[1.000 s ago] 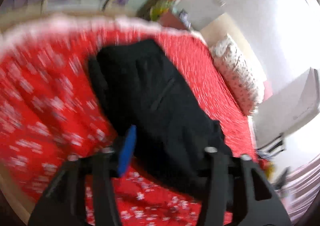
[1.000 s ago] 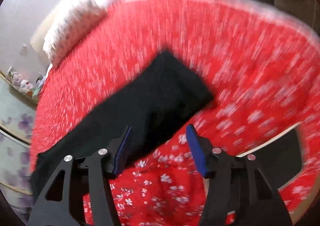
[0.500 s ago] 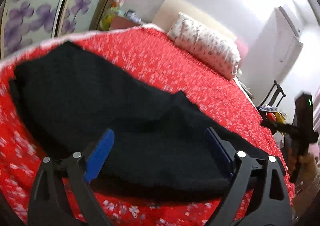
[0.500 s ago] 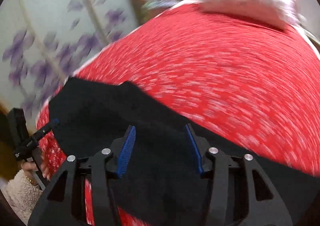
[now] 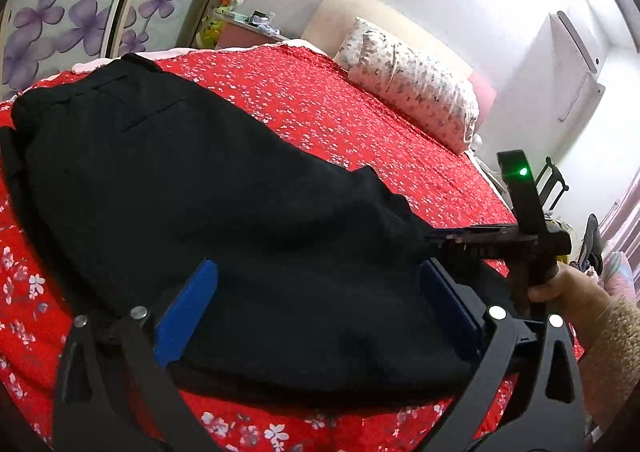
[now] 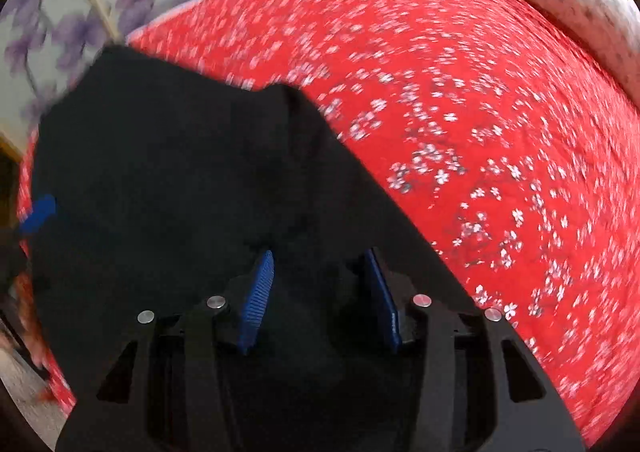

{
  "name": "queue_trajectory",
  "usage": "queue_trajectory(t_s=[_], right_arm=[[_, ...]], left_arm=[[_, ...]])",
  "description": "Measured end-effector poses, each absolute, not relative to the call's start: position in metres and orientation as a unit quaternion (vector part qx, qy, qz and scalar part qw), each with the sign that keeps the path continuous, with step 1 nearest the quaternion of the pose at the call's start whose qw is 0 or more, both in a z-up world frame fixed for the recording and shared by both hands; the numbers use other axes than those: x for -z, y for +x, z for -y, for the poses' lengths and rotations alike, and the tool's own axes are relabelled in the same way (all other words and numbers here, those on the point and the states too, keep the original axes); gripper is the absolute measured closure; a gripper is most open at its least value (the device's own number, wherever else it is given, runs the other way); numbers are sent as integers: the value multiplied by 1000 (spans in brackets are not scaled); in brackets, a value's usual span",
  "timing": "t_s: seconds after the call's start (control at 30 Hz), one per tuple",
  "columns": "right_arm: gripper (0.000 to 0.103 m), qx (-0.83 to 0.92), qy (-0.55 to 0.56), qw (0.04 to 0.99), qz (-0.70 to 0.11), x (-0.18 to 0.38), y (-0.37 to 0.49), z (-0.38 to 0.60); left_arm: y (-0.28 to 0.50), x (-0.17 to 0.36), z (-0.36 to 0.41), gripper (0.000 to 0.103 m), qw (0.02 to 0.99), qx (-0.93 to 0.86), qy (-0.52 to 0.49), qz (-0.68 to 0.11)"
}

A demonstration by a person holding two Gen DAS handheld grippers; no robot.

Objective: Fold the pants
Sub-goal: 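Press the folded trousers flat with the right tool beside the left tool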

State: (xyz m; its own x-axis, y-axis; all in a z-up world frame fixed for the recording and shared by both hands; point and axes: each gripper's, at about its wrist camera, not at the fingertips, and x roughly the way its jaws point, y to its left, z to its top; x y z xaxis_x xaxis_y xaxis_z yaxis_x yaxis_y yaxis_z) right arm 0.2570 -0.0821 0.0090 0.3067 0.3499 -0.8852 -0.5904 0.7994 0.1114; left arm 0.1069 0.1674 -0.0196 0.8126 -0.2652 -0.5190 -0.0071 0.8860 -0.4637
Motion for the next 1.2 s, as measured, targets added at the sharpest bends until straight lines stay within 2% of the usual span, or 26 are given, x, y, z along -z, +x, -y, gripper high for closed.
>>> queue_trajectory(t_s=[0.1, 0.33, 0.4, 0.47, 0.5, 0.53, 0.57, 0.8, 0.9, 0.93, 0.97, 1.03, 1.2], right_arm=[[57, -292, -49, 812, -504, -16, 265, 98], [57, -293, -117, 804, -505, -5, 248, 91], [66, -293, -141, 806, -495, -5, 240, 88], [80, -301, -186, 806, -474, -4, 228, 77], [82, -299, -204, 807, -467, -5, 225, 73], [92, -293, -216, 809, -462, -5, 225, 70], [95, -283, -222, 815, -454, -9, 225, 67], [98, -229, -181, 857, -425, -22, 256, 66], [96, -219, -213, 842, -444, 7, 255, 57], [83, -210, -226, 851, -426, 5, 250, 56], [61, -202, -223, 854, -425, 2, 250, 57], [47, -183, -198, 865, -423, -11, 249, 70], [47, -224, 25, 879, -420, -61, 236, 164]], left_arm=[[107, 20, -168, 2, 924, 70, -229, -298], [107, 20, -169, 2, 924, 71, -230, -298], [107, 21, -169, 2, 924, 71, -230, -297], [107, 21, -169, 2, 924, 71, -230, -298], [107, 21, -169, 2, 924, 71, -229, -298], [107, 21, -169, 2, 924, 71, -229, -298], [107, 21, -169, 2, 924, 71, -229, -298], [108, 24, -169, 2, 922, 71, -230, -302], [109, 24, -168, 2, 922, 69, -228, -305], [109, 24, -168, 2, 922, 69, -228, -305], [109, 24, -169, 2, 922, 69, -229, -304], [109, 24, -169, 2, 922, 69, -229, -304], [109, 24, -169, 2, 922, 69, -229, -305]])
